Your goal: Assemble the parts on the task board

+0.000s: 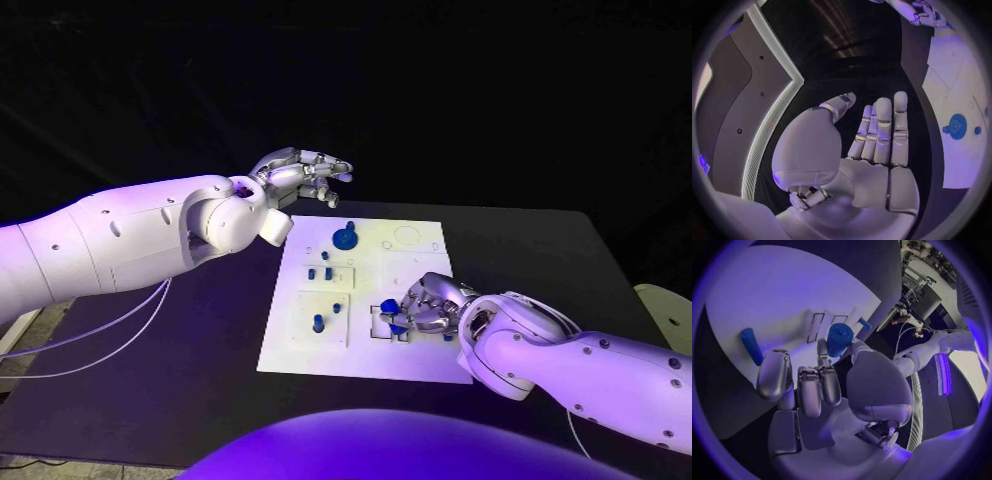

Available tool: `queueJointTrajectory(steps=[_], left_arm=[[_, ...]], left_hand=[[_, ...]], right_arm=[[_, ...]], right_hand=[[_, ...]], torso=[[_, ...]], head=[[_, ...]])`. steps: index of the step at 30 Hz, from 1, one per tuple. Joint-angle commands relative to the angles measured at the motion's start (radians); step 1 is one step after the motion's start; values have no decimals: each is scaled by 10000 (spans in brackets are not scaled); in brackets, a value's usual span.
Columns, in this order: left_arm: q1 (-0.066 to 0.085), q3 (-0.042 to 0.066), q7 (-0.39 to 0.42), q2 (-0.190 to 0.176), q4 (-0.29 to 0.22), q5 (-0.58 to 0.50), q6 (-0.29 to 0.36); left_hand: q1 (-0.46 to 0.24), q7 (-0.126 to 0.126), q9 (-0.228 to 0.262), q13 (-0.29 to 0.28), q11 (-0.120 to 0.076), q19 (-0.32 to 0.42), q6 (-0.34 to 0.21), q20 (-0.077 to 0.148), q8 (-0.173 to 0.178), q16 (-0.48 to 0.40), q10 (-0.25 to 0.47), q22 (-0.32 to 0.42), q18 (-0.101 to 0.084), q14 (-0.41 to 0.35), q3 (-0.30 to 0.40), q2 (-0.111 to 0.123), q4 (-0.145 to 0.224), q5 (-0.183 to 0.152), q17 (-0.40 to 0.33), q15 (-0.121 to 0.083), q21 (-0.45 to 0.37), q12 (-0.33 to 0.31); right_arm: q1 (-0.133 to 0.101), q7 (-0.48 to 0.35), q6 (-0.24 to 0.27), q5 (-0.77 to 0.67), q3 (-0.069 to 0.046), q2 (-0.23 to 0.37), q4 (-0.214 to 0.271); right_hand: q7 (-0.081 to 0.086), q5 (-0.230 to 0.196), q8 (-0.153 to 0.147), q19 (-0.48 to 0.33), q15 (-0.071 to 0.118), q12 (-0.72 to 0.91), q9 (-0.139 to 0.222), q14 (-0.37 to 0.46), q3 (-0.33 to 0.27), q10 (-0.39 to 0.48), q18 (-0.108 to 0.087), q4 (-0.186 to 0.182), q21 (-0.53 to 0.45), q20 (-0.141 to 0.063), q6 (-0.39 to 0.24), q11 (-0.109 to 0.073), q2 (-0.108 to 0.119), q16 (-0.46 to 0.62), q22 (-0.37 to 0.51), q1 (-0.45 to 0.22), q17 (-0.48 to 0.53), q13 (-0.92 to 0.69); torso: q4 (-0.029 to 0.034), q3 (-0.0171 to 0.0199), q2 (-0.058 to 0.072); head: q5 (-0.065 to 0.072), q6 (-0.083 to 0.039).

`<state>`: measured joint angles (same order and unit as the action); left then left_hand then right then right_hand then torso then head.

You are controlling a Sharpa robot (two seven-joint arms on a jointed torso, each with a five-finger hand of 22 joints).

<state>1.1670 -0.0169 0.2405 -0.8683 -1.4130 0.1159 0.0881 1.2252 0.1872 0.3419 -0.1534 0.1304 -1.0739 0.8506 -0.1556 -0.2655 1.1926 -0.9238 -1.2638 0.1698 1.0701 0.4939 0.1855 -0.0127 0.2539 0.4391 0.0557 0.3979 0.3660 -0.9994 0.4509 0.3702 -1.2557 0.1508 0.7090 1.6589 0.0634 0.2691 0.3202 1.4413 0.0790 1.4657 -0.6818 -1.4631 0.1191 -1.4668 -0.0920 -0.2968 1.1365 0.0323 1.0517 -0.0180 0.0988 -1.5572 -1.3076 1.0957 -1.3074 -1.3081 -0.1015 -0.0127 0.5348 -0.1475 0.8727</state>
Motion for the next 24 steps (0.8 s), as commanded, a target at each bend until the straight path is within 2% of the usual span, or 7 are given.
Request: queueJointTrajectory(steps=[1, 8, 13, 18, 20, 24], left_arm=[[6, 8, 36, 14, -24, 13, -116], [6, 7, 30, 8, -31, 13, -115], [6, 7, 26, 0, -33, 13, -110], [6, 7, 23, 5, -33, 13, -115], [7, 7, 21, 4, -34, 13, -115], [7, 7, 18, -3, -36, 13, -108]], left_hand=[[-5, -13, -10, -9, -1, -53, -80, -33, -67, 44, 45, 13, 87, -66, -60, -73, -22, 30, -16, 13, -65, 60], [-5, -13, -10, -9, -1, -53, -80, -33, -67, 44, 45, 13, 87, -66, -60, -73, -22, 30, -16, 13, -65, 60], [-5, -13, -10, -9, -1, -53, -80, -33, -67, 44, 45, 13, 87, -66, -60, -73, -22, 30, -16, 13, -65, 60], [-5, -13, -10, -9, -1, -53, -80, -33, -67, 44, 45, 13, 87, -66, -60, -73, -22, 30, -16, 13, -65, 60], [-2, -14, -11, -16, 0, -53, -87, -36, -84, 57, 65, 12, 88, -75, -63, -83, -28, 30, -22, 15, -75, 94], [1, -15, -11, -16, 0, -53, -86, -36, -86, 58, 67, 12, 88, -76, -61, -86, -27, 31, -22, 15, -76, 98]], right_arm=[[-5, 21, -572, -34, -2, -97, -112], [-3, 43, -802, -179, -1, -273, -303], [-3, 66, -742, -282, -1, -346, -372], [-2, 60, -728, -356, -1, -427, -501], [-2, 42, -731, -365, -1, -460, -550], [-2, -19, -778, -376, -1, -524, -608]], right_hand=[[-188, -45, -38, -7, 69, -19, -1, -1004, -12, -382, 48, 47, -62, -81, 254, -85, 20, -66, -1095, -135, -2261, -1570], [-190, -175, -54, -16, 71, -46, -14, -998, -55, -369, 43, 52, -98, -83, 262, -87, 70, -59, -1089, -252, -2230, -1548], [-191, -199, -54, -23, 71, -59, -17, -996, -61, -361, 39, 52, -122, -83, 268, -88, 75, -58, -1082, -270, -2224, -1536], [-189, -277, -67, -35, 72, -78, -26, -995, -96, -351, 32, 48, -163, -84, 269, -86, 109, -56, -1072, -347, -2217, -1521], [-185, -348, -83, -43, 69, -107, -46, -992, -172, -336, 29, 35, -194, -82, 279, -82, 107, -53, -1070, -573, -2206, -1499], [-182, -1125, -116, -44, 64, -165, -125, -996, -559, -312, 24, 24, -249, -76, 304, -77, 206, -53, -1078, -1153, -2224, -1461]], torso=[[-3, 0, 0], [-11, 18, 1], [-14, 6, -5], [-9, 11, -2], [-9, 10, -1], [-7, 14, 11]], head=[[-8, -1], [-26, -1], [-27, -1], [-21, -1], [-19, -1], [-16, -1]])
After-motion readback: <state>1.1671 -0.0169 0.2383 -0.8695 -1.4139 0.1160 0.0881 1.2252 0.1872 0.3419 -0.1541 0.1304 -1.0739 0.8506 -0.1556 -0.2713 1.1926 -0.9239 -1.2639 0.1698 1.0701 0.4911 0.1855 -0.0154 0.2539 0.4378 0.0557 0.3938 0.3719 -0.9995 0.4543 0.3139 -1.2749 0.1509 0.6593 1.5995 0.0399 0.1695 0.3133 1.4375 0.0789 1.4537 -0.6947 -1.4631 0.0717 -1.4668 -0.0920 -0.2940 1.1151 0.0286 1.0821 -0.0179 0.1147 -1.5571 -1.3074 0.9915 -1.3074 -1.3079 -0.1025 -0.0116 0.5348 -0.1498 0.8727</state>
